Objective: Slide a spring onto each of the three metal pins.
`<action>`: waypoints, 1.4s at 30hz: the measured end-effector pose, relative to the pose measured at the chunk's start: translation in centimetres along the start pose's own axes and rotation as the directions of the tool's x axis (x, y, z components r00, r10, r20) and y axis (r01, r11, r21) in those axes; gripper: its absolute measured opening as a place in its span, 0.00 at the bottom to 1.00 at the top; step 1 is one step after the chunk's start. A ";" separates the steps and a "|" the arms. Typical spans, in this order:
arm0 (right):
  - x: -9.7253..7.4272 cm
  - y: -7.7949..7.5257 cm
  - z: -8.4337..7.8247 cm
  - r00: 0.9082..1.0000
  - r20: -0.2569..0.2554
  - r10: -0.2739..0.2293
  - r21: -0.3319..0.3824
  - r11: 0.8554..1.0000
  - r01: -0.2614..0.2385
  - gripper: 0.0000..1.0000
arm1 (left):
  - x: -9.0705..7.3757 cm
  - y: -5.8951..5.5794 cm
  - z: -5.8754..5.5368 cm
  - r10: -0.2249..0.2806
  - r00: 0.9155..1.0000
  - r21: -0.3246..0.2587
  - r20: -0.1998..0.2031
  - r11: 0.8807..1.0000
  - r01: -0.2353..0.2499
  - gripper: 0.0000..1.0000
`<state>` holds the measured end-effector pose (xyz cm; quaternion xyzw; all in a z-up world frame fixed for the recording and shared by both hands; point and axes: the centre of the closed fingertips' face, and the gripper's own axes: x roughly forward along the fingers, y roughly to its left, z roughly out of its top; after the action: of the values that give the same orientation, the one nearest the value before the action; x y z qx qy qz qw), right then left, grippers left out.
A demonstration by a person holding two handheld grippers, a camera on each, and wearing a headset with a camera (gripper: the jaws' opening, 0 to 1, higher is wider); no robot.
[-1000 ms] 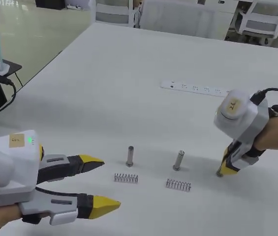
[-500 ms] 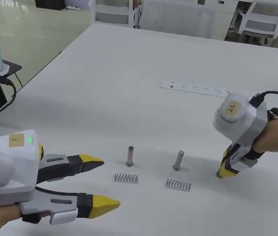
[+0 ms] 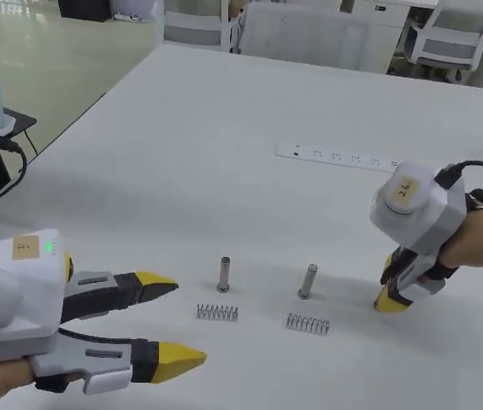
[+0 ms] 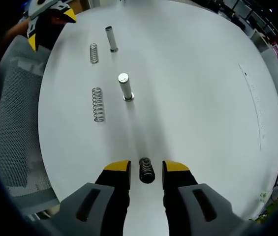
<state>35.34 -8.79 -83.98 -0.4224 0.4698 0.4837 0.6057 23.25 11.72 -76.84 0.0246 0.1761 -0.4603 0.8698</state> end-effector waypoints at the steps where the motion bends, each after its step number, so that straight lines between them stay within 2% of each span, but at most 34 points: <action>1: -0.1 0.0 0.2 1.000 0.005 -0.003 -0.001 1.000 0.003 0.24 | 0.0 0.0 0.0 0.000 1.000 0.000 0.000 1.000 0.000 0.49; 6: -0.5 -0.1 1.0 1.000 0.026 -0.012 -0.012 1.000 0.012 0.25 | -0.1 -0.1 0.0 0.000 1.000 0.002 -0.001 1.000 0.000 0.49; 13: -0.7 0.7 2.0 0.999 0.041 -0.011 -0.039 0.999 0.013 0.25 | -0.2 -0.1 0.0 0.001 1.000 0.005 -0.001 1.000 -0.001 0.49; 25: -1.0 3.2 4.3 0.997 0.068 0.027 -0.097 0.995 -0.021 0.25 | -0.2 -0.1 0.1 -0.002 1.000 0.011 -0.001 1.000 0.002 0.48; 42: 0.3 6.2 5.8 0.996 0.057 0.070 -0.150 0.987 -0.061 0.23 | -0.4 -0.4 0.4 -0.004 1.000 0.023 0.003 1.000 0.004 0.48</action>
<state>30.21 -2.04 -83.47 -0.4356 0.4272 0.5498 0.5705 22.84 11.71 -76.34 0.0333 0.1694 -0.4643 0.8687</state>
